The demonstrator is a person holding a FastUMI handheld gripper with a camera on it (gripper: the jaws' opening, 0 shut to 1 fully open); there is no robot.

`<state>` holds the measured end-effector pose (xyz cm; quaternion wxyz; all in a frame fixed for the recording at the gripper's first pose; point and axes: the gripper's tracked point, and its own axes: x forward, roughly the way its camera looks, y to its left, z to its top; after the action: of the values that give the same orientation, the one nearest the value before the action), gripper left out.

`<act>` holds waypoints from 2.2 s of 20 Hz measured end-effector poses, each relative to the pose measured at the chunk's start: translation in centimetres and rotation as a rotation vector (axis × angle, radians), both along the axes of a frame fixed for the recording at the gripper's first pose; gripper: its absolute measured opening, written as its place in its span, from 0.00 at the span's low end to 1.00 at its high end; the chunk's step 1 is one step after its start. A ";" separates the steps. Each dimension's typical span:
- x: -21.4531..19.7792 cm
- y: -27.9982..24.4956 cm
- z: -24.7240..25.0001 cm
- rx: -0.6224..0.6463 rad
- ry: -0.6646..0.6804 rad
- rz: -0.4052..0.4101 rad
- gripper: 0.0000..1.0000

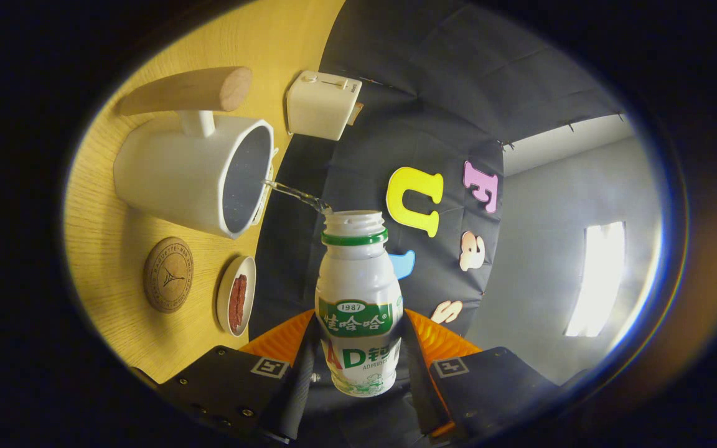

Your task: Take the bottle from table, then pour the juice into the cup, finally place the bottle on the coaster

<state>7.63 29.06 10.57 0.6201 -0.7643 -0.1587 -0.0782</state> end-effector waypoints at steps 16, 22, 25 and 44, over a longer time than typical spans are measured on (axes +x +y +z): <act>0.0 0.3 0.4 -0.077 -0.011 0.002 0.69; 0.0 0.5 0.5 -0.101 -0.023 0.006 0.69; -0.1 0.8 0.5 -0.124 -0.030 0.010 0.69; -0.6 1.6 0.4 -0.248 -0.068 0.036 0.69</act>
<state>7.01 30.71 10.96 0.5162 -0.8291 -0.2019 -0.0727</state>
